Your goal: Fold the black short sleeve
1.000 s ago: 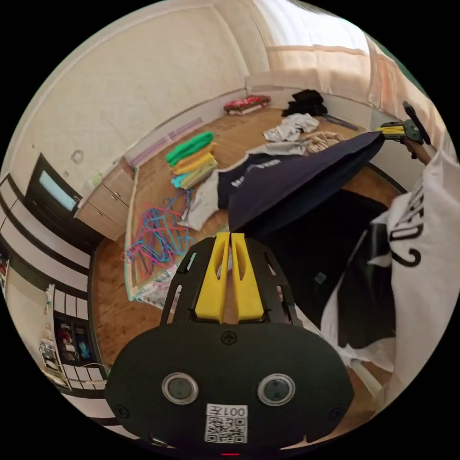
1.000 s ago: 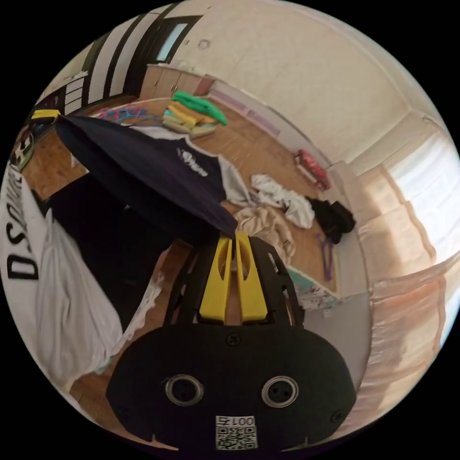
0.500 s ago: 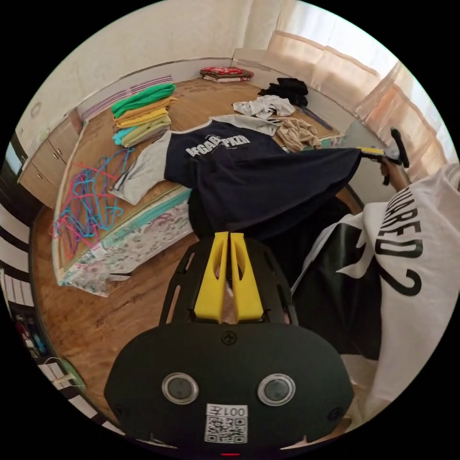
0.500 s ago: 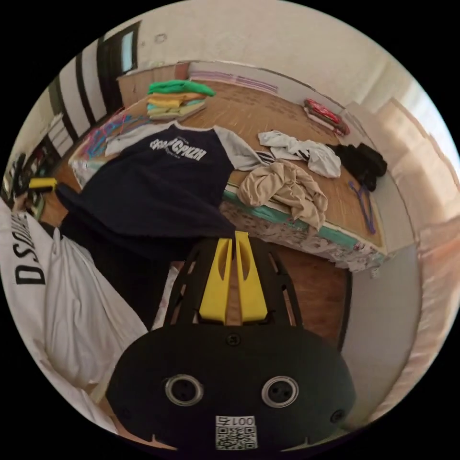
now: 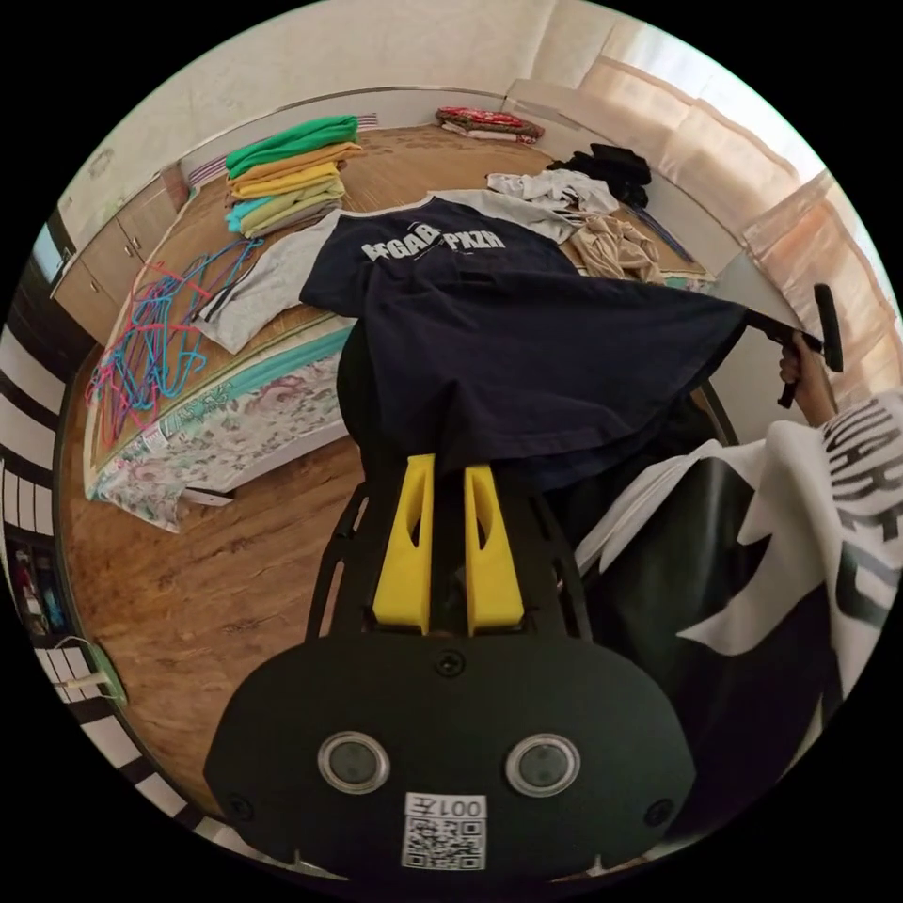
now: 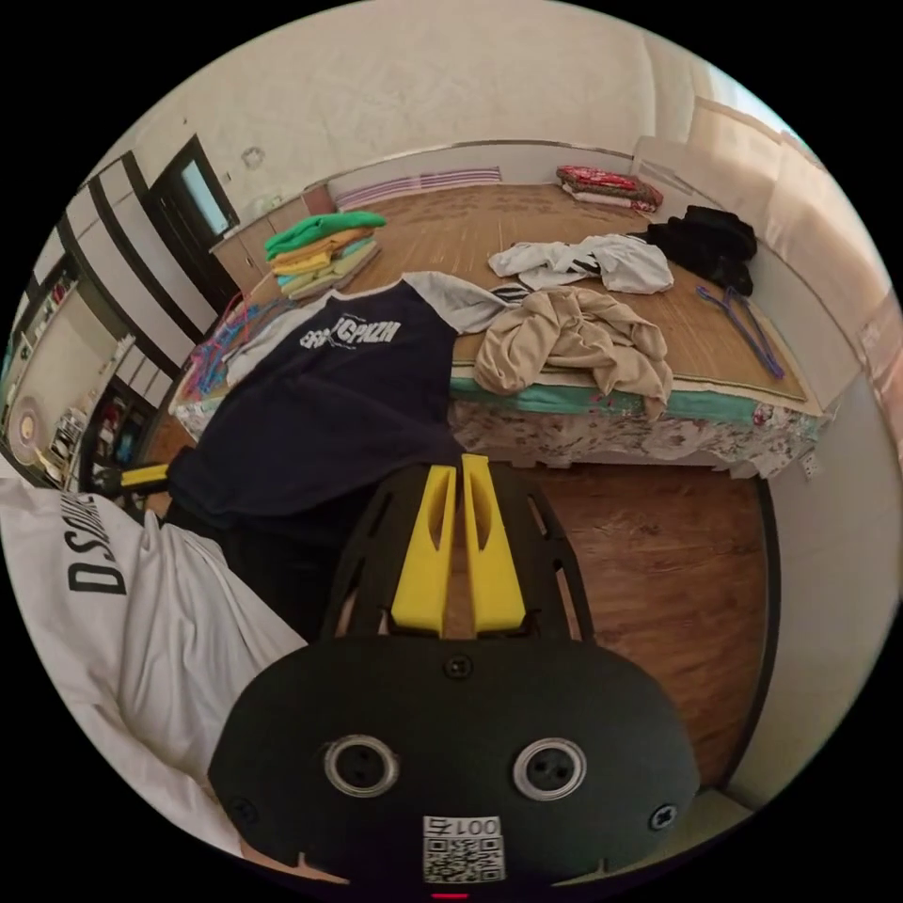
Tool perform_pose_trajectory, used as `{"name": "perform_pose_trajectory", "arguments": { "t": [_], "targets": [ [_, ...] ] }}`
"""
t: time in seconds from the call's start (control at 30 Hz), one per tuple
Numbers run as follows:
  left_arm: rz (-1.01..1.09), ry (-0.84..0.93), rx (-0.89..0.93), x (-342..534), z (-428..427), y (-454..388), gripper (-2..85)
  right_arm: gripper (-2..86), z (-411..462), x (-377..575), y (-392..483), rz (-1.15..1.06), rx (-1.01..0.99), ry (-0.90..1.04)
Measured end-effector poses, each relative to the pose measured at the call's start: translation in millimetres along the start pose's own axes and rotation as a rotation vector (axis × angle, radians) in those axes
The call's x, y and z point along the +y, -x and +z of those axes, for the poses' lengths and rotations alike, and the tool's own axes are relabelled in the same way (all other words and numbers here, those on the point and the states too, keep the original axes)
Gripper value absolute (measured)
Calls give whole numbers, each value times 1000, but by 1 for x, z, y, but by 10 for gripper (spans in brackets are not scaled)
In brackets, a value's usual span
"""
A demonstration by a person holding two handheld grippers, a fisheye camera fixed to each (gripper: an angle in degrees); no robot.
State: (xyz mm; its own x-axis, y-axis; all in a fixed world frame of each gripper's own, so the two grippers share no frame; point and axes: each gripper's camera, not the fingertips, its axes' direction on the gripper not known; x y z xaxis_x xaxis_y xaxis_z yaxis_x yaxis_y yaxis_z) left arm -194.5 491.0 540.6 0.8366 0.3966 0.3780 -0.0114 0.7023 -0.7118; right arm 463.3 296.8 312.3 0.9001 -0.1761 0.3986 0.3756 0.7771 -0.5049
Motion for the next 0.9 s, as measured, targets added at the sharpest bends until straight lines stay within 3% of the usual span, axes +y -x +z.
{"name": "perform_pose_trajectory", "arguments": {
  "t": [0.1, 0.2, 0.3, 0.37, 0.43, 0.5, 0.6, 0.67, 0.77, 0.9],
  "targets": [
    [-34, -18, 18, -8, 2, 0, -6, 12, 6, -7, -7, -9, -54, -39],
    [2, -78, -156, -16, -23, 11, -8, 10, 3, -15, -14, 0, -60, -92],
    [64, -178, -348, -30, -74, 28, -9, 10, -1, -23, -35, 34, -338, -205],
    [128, -251, -499, -43, -123, 33, -9, 10, 1, -28, -28, -156, -569, -218],
    [173, -249, -525, -53, -148, 34, -9, 9, 8, -29, -9, -283, -515, -113],
    [258, -221, -478, -60, -157, 31, -9, 8, 22, -24, 4, -345, -445, 18],
    [383, -66, -312, -71, -131, 28, -9, 8, 58, -9, -4, -266, -392, 188],
    [425, 120, -233, -73, -84, 30, -9, 10, 88, 4, -8, -214, -385, 299],
    [378, 297, -167, -67, -24, 39, -8, 10, 123, 13, 3, -265, -317, 521],
    [343, 352, -44, -51, 13, 54, 0, 10, 140, 9, 5, -325, -166, 682]
  ]
}}
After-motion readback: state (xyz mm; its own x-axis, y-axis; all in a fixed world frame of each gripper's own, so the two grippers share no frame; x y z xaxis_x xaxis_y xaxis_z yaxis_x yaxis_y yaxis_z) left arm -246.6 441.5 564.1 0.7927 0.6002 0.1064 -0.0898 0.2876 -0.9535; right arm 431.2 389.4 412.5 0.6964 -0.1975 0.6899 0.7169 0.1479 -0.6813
